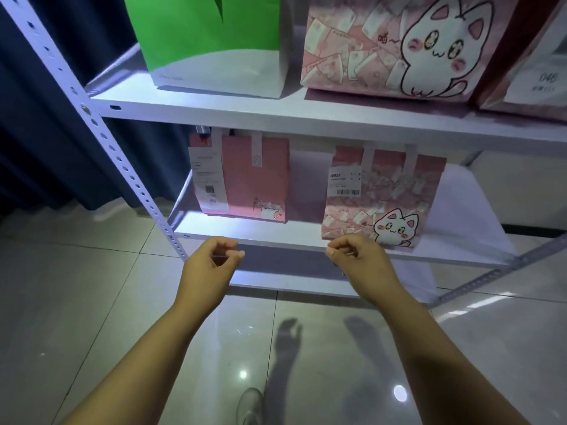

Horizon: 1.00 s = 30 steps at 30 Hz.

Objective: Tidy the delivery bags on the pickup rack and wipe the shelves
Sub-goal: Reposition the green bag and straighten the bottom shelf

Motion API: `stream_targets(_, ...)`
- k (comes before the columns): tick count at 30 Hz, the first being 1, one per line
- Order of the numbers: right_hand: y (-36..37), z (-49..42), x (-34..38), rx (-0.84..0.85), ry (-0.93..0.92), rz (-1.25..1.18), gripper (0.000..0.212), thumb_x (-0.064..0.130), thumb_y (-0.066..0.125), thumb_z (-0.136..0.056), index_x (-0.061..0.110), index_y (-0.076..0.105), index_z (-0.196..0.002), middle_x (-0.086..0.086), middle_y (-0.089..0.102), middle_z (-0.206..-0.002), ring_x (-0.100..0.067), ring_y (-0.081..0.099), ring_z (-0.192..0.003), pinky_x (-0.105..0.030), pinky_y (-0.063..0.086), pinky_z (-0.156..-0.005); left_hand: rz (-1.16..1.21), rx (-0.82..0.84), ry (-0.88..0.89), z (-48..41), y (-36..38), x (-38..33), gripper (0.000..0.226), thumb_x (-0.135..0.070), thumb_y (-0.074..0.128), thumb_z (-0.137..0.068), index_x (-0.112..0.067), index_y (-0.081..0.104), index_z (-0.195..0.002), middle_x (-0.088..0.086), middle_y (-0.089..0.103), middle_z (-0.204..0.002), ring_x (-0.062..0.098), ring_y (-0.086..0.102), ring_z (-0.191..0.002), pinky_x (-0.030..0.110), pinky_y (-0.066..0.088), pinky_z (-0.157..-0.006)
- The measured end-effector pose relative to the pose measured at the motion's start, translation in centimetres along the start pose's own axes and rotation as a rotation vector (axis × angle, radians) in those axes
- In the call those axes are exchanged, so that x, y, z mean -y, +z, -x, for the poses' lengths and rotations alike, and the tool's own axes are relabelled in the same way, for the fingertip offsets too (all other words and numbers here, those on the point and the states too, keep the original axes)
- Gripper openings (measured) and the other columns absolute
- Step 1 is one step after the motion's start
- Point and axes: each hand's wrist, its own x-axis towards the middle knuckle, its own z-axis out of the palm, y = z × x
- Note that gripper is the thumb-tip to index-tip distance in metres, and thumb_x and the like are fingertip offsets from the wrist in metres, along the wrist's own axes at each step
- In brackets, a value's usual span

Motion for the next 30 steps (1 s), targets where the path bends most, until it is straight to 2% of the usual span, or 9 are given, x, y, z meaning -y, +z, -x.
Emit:
stream_targets(7,-0.4,-2.8,-1.7,-0.106,0.103,-0.001,0.006,0.023,0.063,-0.086,0.025,0.065,-0.081,0.004,0.067,-0.083,-0.014,0.060,-0.078,-0.033,0.051,-0.074,-0.032,0.128,0.040,-4.0,2.5,-0.6,0.010,-0.021,0.064,-0.086,-0.030,0.058,-0.086,-0.008,0.065,-0.087,0.009,0.061,-0.086,0.027,0.051,-0.073)
stream_targets(11,-1.5,-3.5,-2.7,-0.204,0.152,0.003,0.006,0.020,0.061,-0.086,0.020,0.066,-0.082,0.003,0.067,-0.080,-0.016,0.062,-0.080,-0.031,0.050,-0.074,-0.046,0.193,0.072,-6.1,4.7,-1.4,0.007,-0.020,0.063,-0.087,-0.025,0.060,-0.090,-0.011,0.064,-0.086,0.012,0.061,-0.083,0.023,0.049,-0.068)
stream_targets(15,-3.1,-4.1,-4.9,-0.333,0.196,0.005,0.017,0.015,0.060,-0.086,0.026,0.061,-0.073,0.005,0.067,-0.082,-0.017,0.062,-0.084,-0.030,0.049,-0.076,-0.072,0.243,0.078,-7.1,7.8,-1.8,0.007,-0.024,0.062,-0.087,-0.028,0.060,-0.092,-0.010,0.065,-0.086,0.016,0.062,-0.080,0.031,0.049,-0.069)
stream_targets(17,-4.1,-4.5,-6.2,-0.374,0.210,0.032,0.015,0.015,0.058,-0.088,0.026,0.061,-0.078,0.000,0.068,-0.090,-0.020,0.061,-0.088,-0.029,0.047,-0.078,-0.061,0.281,0.070,-7.2,9.7,-2.0,0.008,-0.023,0.061,-0.088,-0.027,0.059,-0.094,-0.008,0.065,-0.087,0.015,0.062,-0.080,0.029,0.048,-0.069)
stream_targets(20,-5.7,-5.5,-8.5,-0.429,0.271,0.033,0.010,0.018,0.058,-0.088,0.019,0.061,-0.098,-0.004,0.065,-0.107,-0.021,0.058,-0.096,-0.027,0.045,-0.082,-0.075,0.328,0.073,-7.6,13.1,-2.2,0.017,-0.021,0.061,-0.088,-0.024,0.057,-0.104,-0.005,0.063,-0.095,0.013,0.060,-0.083,0.022,0.046,-0.065)
stream_targets(23,-7.3,-6.9,-10.9,-0.450,0.296,0.047,0.032,0.019,0.061,-0.088,0.015,0.055,-0.120,-0.002,0.059,-0.120,-0.019,0.056,-0.109,-0.025,0.041,-0.087,-0.119,0.318,0.105,-8.4,16.6,-2.1,0.040,-0.023,0.062,-0.088,-0.021,0.050,-0.126,-0.002,0.056,-0.119,0.012,0.056,-0.097,0.024,0.043,-0.079)
stream_targets(26,-8.8,-8.3,-12.6,-0.446,0.291,0.106,0.048,0.018,0.063,-0.087,0.015,0.044,-0.131,-0.007,0.046,-0.132,-0.024,0.048,-0.121,-0.030,0.038,-0.094,-0.142,0.299,0.051,-9.0,19.7,-1.6,0.059,-0.023,0.060,-0.090,-0.014,0.033,-0.142,0.004,0.039,-0.143,0.019,0.048,-0.120,0.032,0.040,-0.098)
stream_targets(28,-9.5,-9.2,-13.6,-0.411,0.358,0.142,0.061,0.019,0.064,-0.086,0.013,0.033,-0.138,-0.011,0.036,-0.141,-0.029,0.041,-0.127,-0.037,0.036,-0.100,-0.167,0.306,0.013,-9.4,21.4,-1.0,0.066,-0.025,0.059,-0.090,-0.014,0.025,-0.146,0.004,0.031,-0.150,0.023,0.039,-0.132,0.040,0.035,-0.107)
stream_targets(30,-9.8,-10.0,-14.7,-0.335,0.390,0.140,0.067,0.020,0.067,-0.084,0.016,0.029,-0.139,-0.012,0.036,-0.141,-0.033,0.041,-0.127,-0.043,0.038,-0.102,-0.174,0.323,0.011,-9.6,22.6,-0.4,0.064,-0.027,0.058,-0.090,-0.016,0.027,-0.145,0.002,0.034,-0.148,0.022,0.041,-0.129,0.040,0.036,-0.106)
